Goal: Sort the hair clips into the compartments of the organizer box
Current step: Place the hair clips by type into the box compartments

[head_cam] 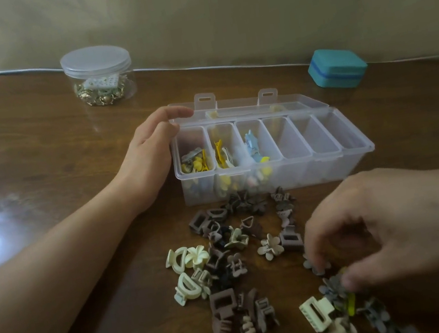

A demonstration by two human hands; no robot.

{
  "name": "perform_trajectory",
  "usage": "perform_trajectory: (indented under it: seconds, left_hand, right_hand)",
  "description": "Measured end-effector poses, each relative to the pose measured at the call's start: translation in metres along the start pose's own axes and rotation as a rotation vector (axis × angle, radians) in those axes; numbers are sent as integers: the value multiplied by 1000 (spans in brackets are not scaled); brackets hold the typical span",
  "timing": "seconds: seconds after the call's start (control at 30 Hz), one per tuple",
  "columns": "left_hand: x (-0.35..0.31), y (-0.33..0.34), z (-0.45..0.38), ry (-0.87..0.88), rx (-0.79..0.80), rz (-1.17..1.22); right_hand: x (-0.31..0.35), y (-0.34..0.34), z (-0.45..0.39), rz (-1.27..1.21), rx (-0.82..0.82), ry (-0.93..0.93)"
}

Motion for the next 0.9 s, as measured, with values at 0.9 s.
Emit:
perform_trajectory:
  seconds: [0.9]
  left_hand:
    - [0, 0, -1, 13, 9, 8]
  right_hand:
    - [-26, 97, 48, 148, -882, -163]
Point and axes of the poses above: each hand's wrist, its own z-axis away from the middle knuckle, its own y-axis out of the palm, x = y × z, the point moved 4 cm from there along -z, towards the middle knuckle, and after that the axes turned 5 degrees about -z, right-handed, at the moved point
